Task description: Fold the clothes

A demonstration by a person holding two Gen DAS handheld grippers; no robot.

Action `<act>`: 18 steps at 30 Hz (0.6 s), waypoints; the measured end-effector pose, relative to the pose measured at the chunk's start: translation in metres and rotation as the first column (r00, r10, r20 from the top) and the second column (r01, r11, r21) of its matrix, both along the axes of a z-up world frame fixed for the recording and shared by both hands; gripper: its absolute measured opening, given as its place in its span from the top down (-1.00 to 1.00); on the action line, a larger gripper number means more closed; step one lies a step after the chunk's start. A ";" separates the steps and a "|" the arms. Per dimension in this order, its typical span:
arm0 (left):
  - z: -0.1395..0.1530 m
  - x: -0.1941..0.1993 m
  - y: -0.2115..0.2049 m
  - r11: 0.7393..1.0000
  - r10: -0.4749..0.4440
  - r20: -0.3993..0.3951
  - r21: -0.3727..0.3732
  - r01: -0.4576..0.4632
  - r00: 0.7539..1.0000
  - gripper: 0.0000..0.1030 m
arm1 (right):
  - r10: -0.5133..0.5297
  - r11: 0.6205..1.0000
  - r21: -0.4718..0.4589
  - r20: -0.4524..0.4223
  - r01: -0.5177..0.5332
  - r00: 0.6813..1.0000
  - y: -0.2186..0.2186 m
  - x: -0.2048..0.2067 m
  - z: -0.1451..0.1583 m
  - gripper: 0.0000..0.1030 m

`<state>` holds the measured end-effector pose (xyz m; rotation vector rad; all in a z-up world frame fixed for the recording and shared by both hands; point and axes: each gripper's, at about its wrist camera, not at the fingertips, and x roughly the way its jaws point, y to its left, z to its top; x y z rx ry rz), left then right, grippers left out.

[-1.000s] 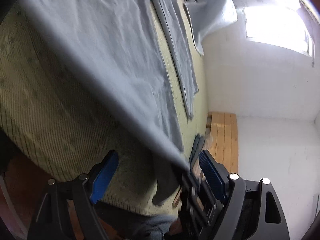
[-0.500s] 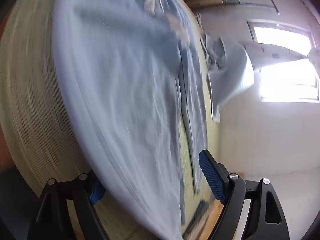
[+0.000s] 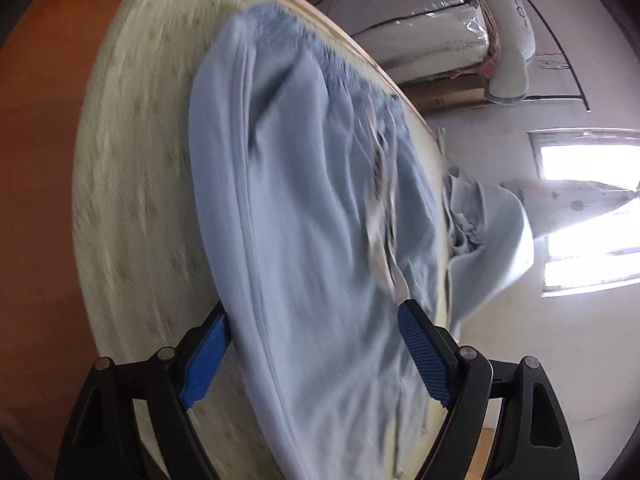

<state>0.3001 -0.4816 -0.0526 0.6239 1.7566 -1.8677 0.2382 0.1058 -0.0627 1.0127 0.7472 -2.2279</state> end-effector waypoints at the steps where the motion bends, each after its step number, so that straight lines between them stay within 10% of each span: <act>1: -0.001 -0.001 -0.009 1.000 0.000 0.013 -0.007 0.000 1.000 -0.66 | -0.004 1.000 0.012 -0.001 0.004 1.000 0.004 -0.002 0.001 0.98; 11: -0.012 0.005 -0.067 0.996 -0.049 0.047 -0.070 0.052 0.998 -0.63 | -0.030 0.998 0.052 0.043 0.028 0.999 0.024 -0.007 0.005 0.97; 18: -0.026 0.013 -0.074 0.997 -0.064 0.056 -0.047 0.066 0.996 -0.07 | -0.036 0.999 0.043 0.057 0.033 0.998 0.008 -0.003 -0.005 0.94</act>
